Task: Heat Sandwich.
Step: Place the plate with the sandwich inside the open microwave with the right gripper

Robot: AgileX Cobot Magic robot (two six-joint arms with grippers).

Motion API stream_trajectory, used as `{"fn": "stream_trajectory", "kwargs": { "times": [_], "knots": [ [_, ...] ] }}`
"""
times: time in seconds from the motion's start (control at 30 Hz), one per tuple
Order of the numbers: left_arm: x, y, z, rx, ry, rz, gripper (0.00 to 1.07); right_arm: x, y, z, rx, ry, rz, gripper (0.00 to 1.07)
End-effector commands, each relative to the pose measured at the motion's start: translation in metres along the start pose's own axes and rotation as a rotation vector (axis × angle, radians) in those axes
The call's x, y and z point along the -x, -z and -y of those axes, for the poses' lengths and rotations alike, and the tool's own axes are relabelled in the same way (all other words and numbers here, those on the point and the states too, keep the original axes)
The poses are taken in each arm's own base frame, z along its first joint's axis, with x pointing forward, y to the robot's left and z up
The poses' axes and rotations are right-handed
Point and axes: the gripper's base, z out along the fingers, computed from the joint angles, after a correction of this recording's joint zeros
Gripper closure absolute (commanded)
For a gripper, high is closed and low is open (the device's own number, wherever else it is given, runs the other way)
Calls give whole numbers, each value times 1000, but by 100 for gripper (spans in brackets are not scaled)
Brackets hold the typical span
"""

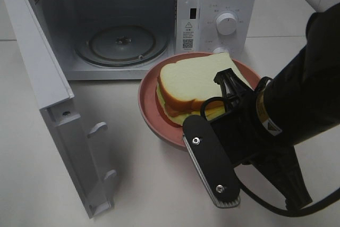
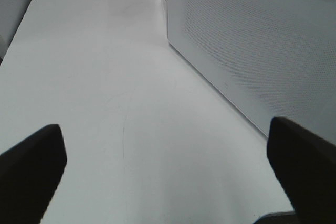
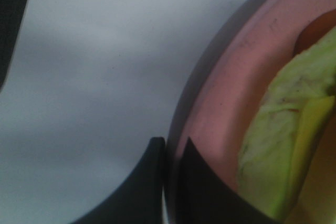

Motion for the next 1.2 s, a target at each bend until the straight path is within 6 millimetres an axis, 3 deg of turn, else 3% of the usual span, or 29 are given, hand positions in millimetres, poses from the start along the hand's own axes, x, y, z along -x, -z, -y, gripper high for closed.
{"fn": "stream_trajectory", "kwargs": {
  "times": [0.03, 0.6, 1.1, 1.2],
  "knots": [
    [-1, 3, 1, -3, 8, 41, 5, -3, 0, 6, -27, 45, 40, 107],
    [-1, 3, 1, -3, 8, 41, 5, -34, -10, 14, 31, 283, 176, 107],
    [-1, 3, 1, -3, 8, 41, 5, -31, -12, 19, -8, 313, 198, 107],
    [-1, 3, 1, -3, 8, 41, 5, -27, -15, 30, -7, 310, 201, 107]
  ]
}}
